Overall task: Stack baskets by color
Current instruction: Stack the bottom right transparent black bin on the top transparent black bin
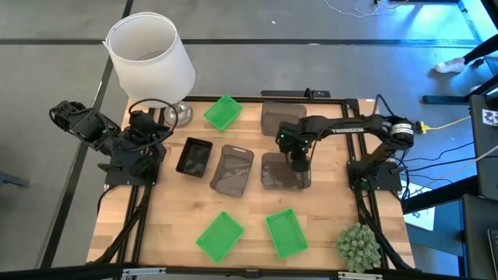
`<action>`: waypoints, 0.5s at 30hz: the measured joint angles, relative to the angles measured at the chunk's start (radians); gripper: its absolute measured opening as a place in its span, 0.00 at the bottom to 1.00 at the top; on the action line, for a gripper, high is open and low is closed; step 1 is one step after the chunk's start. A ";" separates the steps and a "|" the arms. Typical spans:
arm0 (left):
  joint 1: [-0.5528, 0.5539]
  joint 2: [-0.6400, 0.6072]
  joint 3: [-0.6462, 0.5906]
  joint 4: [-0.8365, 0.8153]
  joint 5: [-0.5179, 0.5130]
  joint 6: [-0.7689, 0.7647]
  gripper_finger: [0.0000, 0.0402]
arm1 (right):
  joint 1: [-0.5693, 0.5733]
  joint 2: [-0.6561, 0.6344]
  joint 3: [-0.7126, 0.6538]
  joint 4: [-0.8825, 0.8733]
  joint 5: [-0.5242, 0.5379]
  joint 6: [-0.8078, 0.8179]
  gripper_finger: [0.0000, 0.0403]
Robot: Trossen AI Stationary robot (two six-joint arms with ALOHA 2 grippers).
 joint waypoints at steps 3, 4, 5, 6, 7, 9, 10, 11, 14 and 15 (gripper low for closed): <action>0.000 0.000 0.000 0.000 0.000 0.000 0.21 | 0.000 0.047 0.000 0.043 0.002 0.000 0.18; 0.000 0.000 0.000 0.000 0.000 0.001 0.21 | -0.001 0.063 0.000 0.052 0.002 -0.002 0.18; 0.000 0.000 0.000 0.000 0.000 0.002 0.21 | -0.001 0.078 0.000 0.058 0.002 -0.003 0.18; 0.000 0.000 0.000 0.000 0.000 0.002 0.21 | -0.001 0.089 0.000 0.061 0.002 -0.003 0.18; 0.000 0.000 0.000 0.000 0.000 0.002 0.21 | -0.001 0.100 0.000 0.062 0.002 -0.003 0.18; 0.000 0.000 0.000 0.000 0.000 0.002 0.21 | -0.001 0.114 0.000 0.066 0.002 0.002 0.15; 0.000 0.000 0.000 0.000 0.000 0.002 0.21 | -0.001 0.119 0.000 0.074 0.002 0.005 0.13; 0.000 0.000 0.000 0.000 0.000 0.002 0.21 | -0.001 0.120 0.000 0.086 0.002 0.011 0.10; 0.000 0.000 0.000 0.000 0.000 0.021 0.21 | -0.002 0.120 0.005 0.096 0.001 0.031 0.02; 0.000 0.000 0.000 0.000 0.000 0.025 0.21 | -0.002 0.120 0.014 0.089 0.001 0.042 0.02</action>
